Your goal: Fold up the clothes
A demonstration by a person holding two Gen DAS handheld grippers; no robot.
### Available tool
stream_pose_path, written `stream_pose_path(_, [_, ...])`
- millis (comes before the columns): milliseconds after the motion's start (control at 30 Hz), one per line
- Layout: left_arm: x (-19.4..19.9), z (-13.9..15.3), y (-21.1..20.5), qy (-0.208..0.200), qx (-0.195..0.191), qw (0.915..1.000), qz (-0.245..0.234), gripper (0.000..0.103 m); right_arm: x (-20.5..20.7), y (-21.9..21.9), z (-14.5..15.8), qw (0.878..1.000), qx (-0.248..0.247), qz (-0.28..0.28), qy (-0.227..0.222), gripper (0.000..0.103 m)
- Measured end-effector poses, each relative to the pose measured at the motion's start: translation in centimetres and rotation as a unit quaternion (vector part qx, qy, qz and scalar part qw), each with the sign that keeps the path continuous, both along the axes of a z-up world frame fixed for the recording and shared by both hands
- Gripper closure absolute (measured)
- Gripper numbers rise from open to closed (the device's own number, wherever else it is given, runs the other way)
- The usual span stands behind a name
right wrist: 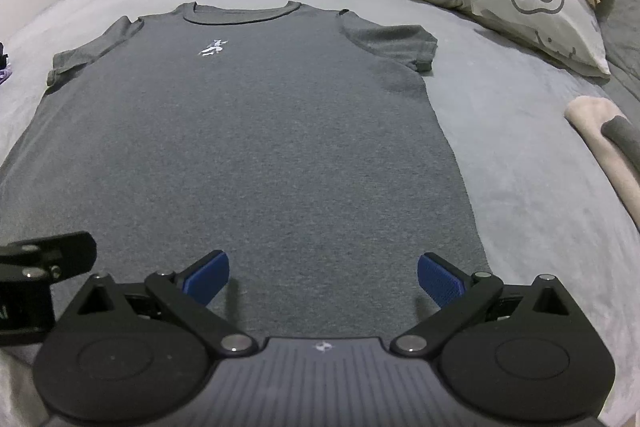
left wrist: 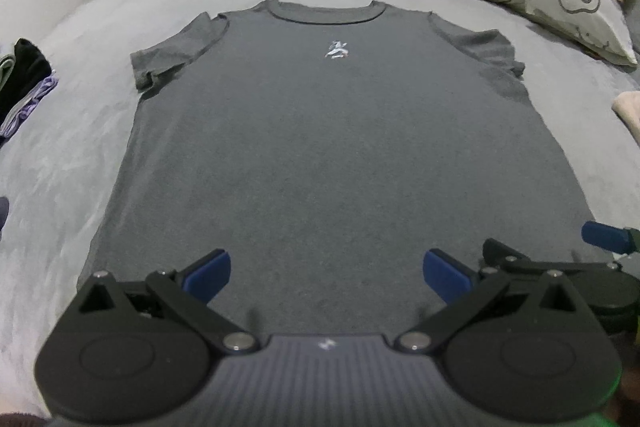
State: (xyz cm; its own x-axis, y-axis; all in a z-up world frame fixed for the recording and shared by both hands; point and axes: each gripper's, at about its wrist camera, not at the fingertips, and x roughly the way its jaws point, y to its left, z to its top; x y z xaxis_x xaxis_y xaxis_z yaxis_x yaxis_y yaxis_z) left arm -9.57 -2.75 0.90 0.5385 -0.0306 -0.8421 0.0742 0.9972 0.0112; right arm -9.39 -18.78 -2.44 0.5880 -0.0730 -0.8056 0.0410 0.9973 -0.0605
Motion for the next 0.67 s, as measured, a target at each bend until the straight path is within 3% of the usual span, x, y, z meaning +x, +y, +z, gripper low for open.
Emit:
stream_pose_path(233, [-0.37, 0.36, -0.29, -0.028, 0.020, 0.9981, 0.051, 0.000, 0.01, -0.05, 0.04, 1.000, -0.001, -0.001, -0.001, 0.002])
stream_pose_path(467, [-0.37, 0.60, -0.01, -0.016, -0.018, 0.9988, 0.043, 0.000, 0.03, -0.24, 0.04, 1.000, 0.000, -0.002, -0.002, 0.002])
stream_pose_path(667, [-0.43, 0.49, -0.07, -0.021, -0.011, 0.9989, 0.042, 0.000, 0.02, -0.22, -0.01, 1.000, -0.002, -0.004, -0.001, 0.002])
